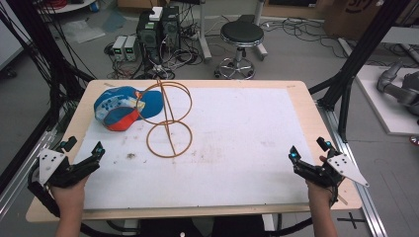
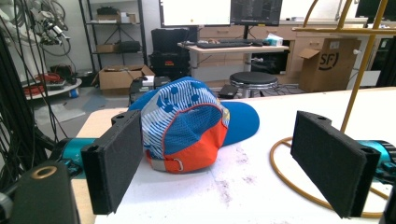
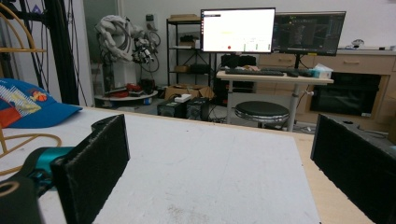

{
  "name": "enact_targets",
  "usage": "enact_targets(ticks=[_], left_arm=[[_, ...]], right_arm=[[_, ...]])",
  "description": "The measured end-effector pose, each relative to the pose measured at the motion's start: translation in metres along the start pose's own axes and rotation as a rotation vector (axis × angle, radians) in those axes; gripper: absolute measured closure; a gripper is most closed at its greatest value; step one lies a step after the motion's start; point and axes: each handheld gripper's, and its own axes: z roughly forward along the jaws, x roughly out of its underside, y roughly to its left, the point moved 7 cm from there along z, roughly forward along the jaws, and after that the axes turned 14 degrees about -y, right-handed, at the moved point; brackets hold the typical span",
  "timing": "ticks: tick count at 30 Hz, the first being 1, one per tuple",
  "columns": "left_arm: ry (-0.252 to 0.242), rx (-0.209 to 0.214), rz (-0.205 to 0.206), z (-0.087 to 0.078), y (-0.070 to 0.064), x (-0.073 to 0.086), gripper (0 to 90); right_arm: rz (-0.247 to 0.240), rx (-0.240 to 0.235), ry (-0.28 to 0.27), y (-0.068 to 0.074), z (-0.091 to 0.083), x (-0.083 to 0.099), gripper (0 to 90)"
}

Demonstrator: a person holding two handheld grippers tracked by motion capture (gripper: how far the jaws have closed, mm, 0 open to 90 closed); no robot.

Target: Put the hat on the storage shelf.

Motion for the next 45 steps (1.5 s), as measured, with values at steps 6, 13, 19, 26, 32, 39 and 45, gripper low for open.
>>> enact_targets(ticks=[6, 13, 19, 26, 32, 39, 45], left_arm=[[-0.001, 0.001, -0.002, 0.000, 0.000, -0.001, 17.5], [-0.005, 0.000, -0.009, 0.001, 0.000, -0.001, 17.5], [-0.018, 0.006, -0.012, 0.003, -0.002, -0.003, 17.5], [-0.026, 0.020, -0.022, 0.008, -0.001, -0.007, 17.7], [-0.008, 0.066, -0.024, 0.016, 0.000, -0.009, 17.9], [0.003, 0.101, -0.050, 0.027, 0.003, -0.013, 18.3], [0.007, 0.114, -0.071, 0.041, 0.008, -0.017, 18.6]], right_arm=[[0.000, -0.004, -0.002, 0.001, 0.000, -0.001, 4.1], [0.001, -0.004, -0.004, 0.001, 0.000, -0.001, 4.1], [-0.002, 0.003, 0.000, 0.000, -0.002, -0.001, 4.1], [-0.002, 0.010, 0.000, -0.003, -0.004, -0.001, 4.1], [-0.006, 0.002, 0.005, -0.002, -0.005, 0.000, 4.1], [-0.004, 0.004, 0.005, -0.003, -0.004, -0.001, 4.1], [-0.007, 0.001, 0.016, -0.003, -0.003, 0.002, 4.1]])
